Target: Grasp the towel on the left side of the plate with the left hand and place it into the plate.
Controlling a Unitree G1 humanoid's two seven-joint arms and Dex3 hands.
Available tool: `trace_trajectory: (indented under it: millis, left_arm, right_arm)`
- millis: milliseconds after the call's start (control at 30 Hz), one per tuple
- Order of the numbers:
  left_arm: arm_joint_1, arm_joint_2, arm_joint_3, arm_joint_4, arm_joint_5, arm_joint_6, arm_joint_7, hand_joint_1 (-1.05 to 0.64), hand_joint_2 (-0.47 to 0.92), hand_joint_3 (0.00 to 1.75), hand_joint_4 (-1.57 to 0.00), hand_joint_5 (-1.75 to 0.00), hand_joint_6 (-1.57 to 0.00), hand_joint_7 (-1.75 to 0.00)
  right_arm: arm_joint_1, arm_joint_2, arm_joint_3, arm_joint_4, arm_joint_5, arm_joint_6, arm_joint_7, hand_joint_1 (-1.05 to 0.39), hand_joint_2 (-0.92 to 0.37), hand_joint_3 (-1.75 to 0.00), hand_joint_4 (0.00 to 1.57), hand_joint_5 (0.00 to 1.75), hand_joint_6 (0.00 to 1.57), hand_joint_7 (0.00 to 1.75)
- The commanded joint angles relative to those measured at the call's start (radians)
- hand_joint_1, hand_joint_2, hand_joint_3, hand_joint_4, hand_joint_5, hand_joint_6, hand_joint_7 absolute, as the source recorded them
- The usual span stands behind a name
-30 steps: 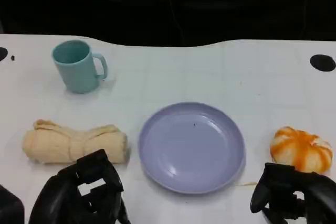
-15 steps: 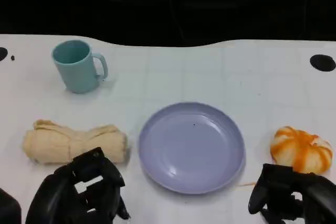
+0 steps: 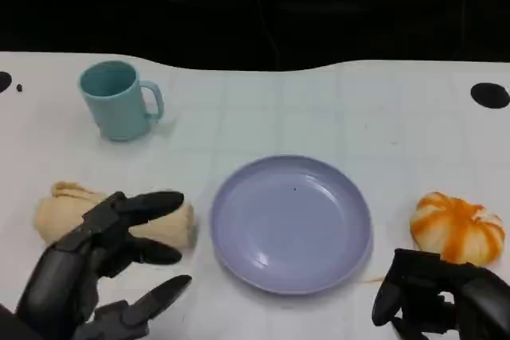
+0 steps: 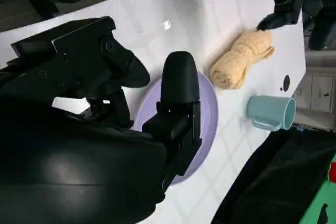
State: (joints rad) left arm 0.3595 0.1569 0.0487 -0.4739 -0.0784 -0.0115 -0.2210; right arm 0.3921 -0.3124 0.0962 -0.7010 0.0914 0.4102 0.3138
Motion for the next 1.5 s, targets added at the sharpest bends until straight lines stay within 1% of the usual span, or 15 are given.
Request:
trace_trajectory:
  millis: [33,67,167,267,367,500,567,700,867,933,1033,1100,1167,1300,1500]
  left_arm:
    - [-0.020,0.051,0.022,-0.004,0.120,-0.046,0.032,-0.28,0.90,0.04,-0.21,-0.80,-0.35,-0.14]
    - [-0.026,0.063,0.025,-0.007,0.146,-0.050,0.035,-0.27,0.89,0.02,-0.20,-0.76,-0.35,-0.12]
    - [-0.052,0.096,0.035,-0.018,0.189,-0.034,0.026,-0.30,0.87,0.00,-0.15,-0.72,-0.30,-0.08]
    - [-0.084,0.154,0.039,-0.022,0.287,-0.030,0.021,-0.35,0.87,0.00,-0.07,-0.75,-0.26,-0.04]
    - [-0.116,0.202,0.032,-0.036,0.396,0.012,0.017,-0.34,0.86,0.00,-0.03,-0.73,-0.24,-0.02]
    - [-0.175,0.273,-0.007,-0.020,0.627,0.040,0.028,-0.42,0.86,0.00,-0.01,-0.67,-0.23,-0.01]
    - [-0.194,0.287,-0.023,-0.007,0.692,0.046,0.029,-0.45,0.86,0.00,-0.01,-0.66,-0.22,-0.01]
    - [-0.272,0.324,-0.087,0.041,0.869,0.097,-0.006,-0.51,0.85,0.00,-0.02,-0.64,-0.25,-0.02]
    - [-0.363,0.332,-0.152,0.139,0.963,0.144,-0.049,-0.53,0.84,0.00,-0.06,-0.57,-0.27,-0.01]
    - [-0.401,0.337,-0.177,0.185,0.981,0.164,-0.080,-0.52,0.83,0.00,-0.08,-0.52,-0.26,0.00]
    - [-0.450,0.343,-0.212,0.235,1.015,0.205,-0.136,-0.52,0.85,0.00,-0.13,-0.37,-0.23,0.00]
    - [-0.488,0.345,-0.239,0.290,1.029,0.211,-0.153,-0.52,0.85,0.00,-0.20,-0.27,-0.25,-0.01]
    - [-0.525,0.343,-0.265,0.354,1.030,0.215,-0.162,-0.52,0.85,0.00,-0.23,-0.23,-0.26,-0.01]
    - [-0.598,0.334,-0.315,0.484,1.030,0.224,-0.167,-0.54,0.85,0.00,-0.27,-0.17,-0.28,-0.01]
    - [-0.696,0.308,-0.386,0.696,1.017,0.206,-0.111,-0.54,0.83,0.00,-0.34,-0.12,-0.30,-0.01]
  right_arm:
    - [0.004,-0.003,0.008,-0.015,-0.011,0.003,-0.010,-0.05,-0.62,-1.07,0.72,1.75,0.61,1.50]
    - [0.003,-0.003,0.012,-0.012,-0.013,-0.001,-0.011,-0.05,-0.62,-1.07,0.73,1.75,0.62,1.50]
    - [-0.001,0.000,0.017,-0.010,-0.012,0.003,-0.014,-0.06,-0.62,-1.08,0.73,1.75,0.62,1.51]
    - [-0.003,0.003,0.015,-0.019,-0.002,0.030,-0.017,-0.05,-0.62,-1.08,0.73,1.75,0.62,1.51]
    - [-0.004,0.004,0.011,-0.025,0.003,0.044,-0.018,-0.05,-0.62,-1.08,0.72,1.75,0.61,1.50]
    - [-0.004,0.000,0.009,-0.025,0.001,0.045,-0.016,-0.04,-0.62,-1.08,0.71,1.75,0.61,1.50]
    - [-0.005,-0.001,0.009,-0.024,0.001,0.042,-0.015,-0.04,-0.62,-1.08,0.70,1.75,0.61,1.50]
    - [-0.003,0.004,0.009,-0.017,0.000,0.030,-0.019,-0.03,-0.63,-1.07,0.70,1.75,0.61,1.50]
    - [0.003,0.004,0.013,-0.023,-0.002,0.031,-0.021,-0.04,-0.63,-1.07,0.70,1.75,0.61,1.50]
    - [0.004,0.005,0.015,-0.028,-0.002,0.037,-0.024,-0.05,-0.63,-1.07,0.70,1.75,0.61,1.50]
    - [0.004,0.004,0.015,-0.029,-0.004,0.036,-0.024,-0.05,-0.63,-1.06,0.70,1.75,0.61,1.50]
    - [0.006,0.002,0.016,-0.028,-0.006,0.031,-0.024,-0.05,-0.64,-1.06,0.70,1.75,0.61,1.50]
    - [0.008,0.003,0.015,-0.024,-0.005,0.020,-0.023,-0.05,-0.64,-1.05,0.70,1.75,0.62,1.50]
    - [0.011,0.002,0.017,-0.018,-0.008,0.006,-0.022,-0.06,-0.64,-1.04,0.72,1.75,0.63,1.50]
    - [0.016,-0.001,0.019,-0.023,-0.013,0.012,-0.024,-0.07,-0.64,-1.04,0.71,1.75,0.63,1.49]
